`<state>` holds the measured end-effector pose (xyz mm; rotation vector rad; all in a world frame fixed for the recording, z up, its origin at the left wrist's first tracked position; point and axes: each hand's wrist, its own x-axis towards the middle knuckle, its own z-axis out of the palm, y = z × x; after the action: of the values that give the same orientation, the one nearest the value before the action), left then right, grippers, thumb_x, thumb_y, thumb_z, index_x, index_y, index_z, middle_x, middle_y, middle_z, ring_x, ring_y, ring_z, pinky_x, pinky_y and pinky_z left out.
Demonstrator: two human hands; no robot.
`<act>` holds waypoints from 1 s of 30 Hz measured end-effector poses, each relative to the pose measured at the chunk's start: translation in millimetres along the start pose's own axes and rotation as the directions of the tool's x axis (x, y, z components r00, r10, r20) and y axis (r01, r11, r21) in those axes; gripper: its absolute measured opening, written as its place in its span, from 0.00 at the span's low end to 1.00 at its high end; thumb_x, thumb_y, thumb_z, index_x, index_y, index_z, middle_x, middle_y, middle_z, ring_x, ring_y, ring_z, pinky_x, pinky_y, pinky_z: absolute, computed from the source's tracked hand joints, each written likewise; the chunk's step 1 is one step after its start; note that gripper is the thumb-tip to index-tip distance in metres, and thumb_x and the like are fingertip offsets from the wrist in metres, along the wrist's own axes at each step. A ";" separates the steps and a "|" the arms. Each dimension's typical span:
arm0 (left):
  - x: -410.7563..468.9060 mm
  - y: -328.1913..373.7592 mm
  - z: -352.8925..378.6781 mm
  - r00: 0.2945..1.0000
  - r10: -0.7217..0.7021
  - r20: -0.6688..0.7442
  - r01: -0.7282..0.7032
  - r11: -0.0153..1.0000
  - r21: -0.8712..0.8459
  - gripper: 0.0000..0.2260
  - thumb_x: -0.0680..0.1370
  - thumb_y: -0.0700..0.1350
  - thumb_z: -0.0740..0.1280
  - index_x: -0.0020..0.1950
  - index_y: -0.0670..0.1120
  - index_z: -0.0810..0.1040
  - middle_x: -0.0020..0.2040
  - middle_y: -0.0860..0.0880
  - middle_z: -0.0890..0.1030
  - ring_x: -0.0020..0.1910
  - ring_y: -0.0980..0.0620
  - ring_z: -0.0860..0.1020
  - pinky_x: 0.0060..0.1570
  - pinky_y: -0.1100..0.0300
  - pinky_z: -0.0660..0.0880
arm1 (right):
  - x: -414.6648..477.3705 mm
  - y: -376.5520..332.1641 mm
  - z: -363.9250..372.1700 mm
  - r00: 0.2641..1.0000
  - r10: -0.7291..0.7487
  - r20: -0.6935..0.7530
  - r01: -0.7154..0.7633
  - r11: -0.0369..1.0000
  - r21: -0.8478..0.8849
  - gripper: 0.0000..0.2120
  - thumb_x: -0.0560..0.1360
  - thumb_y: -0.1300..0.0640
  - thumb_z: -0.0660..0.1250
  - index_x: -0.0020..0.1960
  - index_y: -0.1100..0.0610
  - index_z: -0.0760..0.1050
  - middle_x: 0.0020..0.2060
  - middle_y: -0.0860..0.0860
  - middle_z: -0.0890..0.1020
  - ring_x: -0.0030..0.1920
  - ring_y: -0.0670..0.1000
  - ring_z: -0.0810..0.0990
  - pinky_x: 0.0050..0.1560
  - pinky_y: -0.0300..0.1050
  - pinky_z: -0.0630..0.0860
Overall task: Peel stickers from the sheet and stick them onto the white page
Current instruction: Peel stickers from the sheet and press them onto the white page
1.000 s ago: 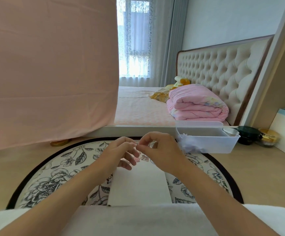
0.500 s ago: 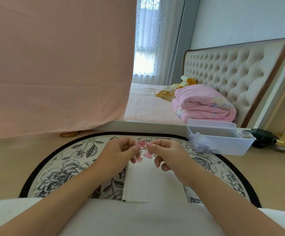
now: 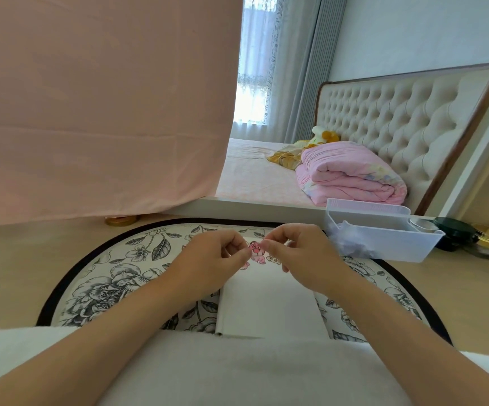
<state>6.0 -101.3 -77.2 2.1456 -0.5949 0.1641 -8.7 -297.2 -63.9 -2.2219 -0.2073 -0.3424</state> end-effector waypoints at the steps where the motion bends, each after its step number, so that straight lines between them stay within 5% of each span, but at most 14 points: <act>1: 1.2 0.6 -1.3 1.000 -0.006 -0.001 0.006 1.000 -0.020 0.05 0.79 0.50 0.69 0.44 0.55 0.82 0.38 0.60 0.84 0.39 0.59 0.81 0.42 0.65 0.76 | 0.9 0.2 -1.2 1.000 0.005 -0.002 -0.005 1.000 0.012 0.07 0.76 0.52 0.74 0.39 0.48 0.81 0.34 0.46 0.83 0.27 0.44 0.75 0.31 0.35 0.72; 6: 8.6 -1.0 -4.8 0.995 -0.089 -0.049 0.080 0.985 -0.152 0.06 0.79 0.48 0.70 0.55 0.53 0.83 0.42 0.58 0.86 0.42 0.64 0.82 0.49 0.65 0.76 | 6.0 0.3 -6.4 0.994 0.109 0.001 -0.109 0.988 0.114 0.07 0.78 0.55 0.71 0.41 0.52 0.81 0.29 0.49 0.79 0.24 0.46 0.74 0.27 0.38 0.70; 10: 3.6 -16.9 2.0 0.999 0.029 0.013 -0.031 0.978 0.209 0.14 0.78 0.52 0.69 0.64 0.57 0.77 0.62 0.61 0.78 0.63 0.64 0.71 0.64 0.64 0.67 | 2.5 3.5 -7.0 0.935 0.311 0.168 -0.338 0.926 0.170 0.08 0.77 0.52 0.72 0.43 0.55 0.82 0.28 0.49 0.73 0.25 0.46 0.67 0.24 0.36 0.62; 13: -0.4 -24.3 7.6 0.992 0.049 0.117 -0.083 0.946 0.313 0.18 0.79 0.54 0.67 0.68 0.54 0.76 0.70 0.58 0.72 0.72 0.60 0.62 0.73 0.59 0.60 | -0.6 3.6 -2.4 0.894 0.392 0.218 -0.406 0.914 0.018 0.10 0.72 0.46 0.77 0.39 0.52 0.84 0.25 0.47 0.70 0.24 0.45 0.65 0.26 0.37 0.61; 18: -0.9 -25.8 12.1 0.991 0.075 0.114 -0.112 0.924 0.365 0.19 0.80 0.54 0.64 0.71 0.52 0.74 0.71 0.58 0.71 0.73 0.59 0.60 0.72 0.61 0.58 | 1.4 8.1 9.4 0.904 0.421 0.072 -0.422 0.907 0.002 0.13 0.69 0.48 0.80 0.40 0.58 0.85 0.28 0.47 0.76 0.31 0.47 0.72 0.32 0.39 0.67; 27: 0.1 -28.0 13.3 0.990 0.082 0.119 -0.122 0.915 0.385 0.19 0.80 0.54 0.64 0.71 0.52 0.74 0.71 0.57 0.71 0.73 0.58 0.61 0.73 0.57 0.60 | 3.7 16.7 20.9 0.920 0.392 -0.014 -0.389 0.905 -0.175 0.10 0.66 0.39 0.77 0.33 0.44 0.83 0.23 0.43 0.77 0.33 0.49 0.77 0.40 0.48 0.75; 30: 0.8 -29.0 13.7 0.988 0.101 0.119 -0.141 0.905 0.400 0.19 0.80 0.55 0.64 0.71 0.52 0.74 0.71 0.57 0.72 0.73 0.58 0.61 0.74 0.56 0.60 | 2.8 15.0 20.0 0.926 0.376 -0.022 -0.371 0.901 -0.225 0.12 0.67 0.41 0.77 0.32 0.48 0.83 0.23 0.43 0.77 0.34 0.48 0.78 0.41 0.49 0.77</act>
<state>19.1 -97.9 -106.3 2.5320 -0.8087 0.2755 1.4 -290.8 -86.0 -2.4267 0.2610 -0.1336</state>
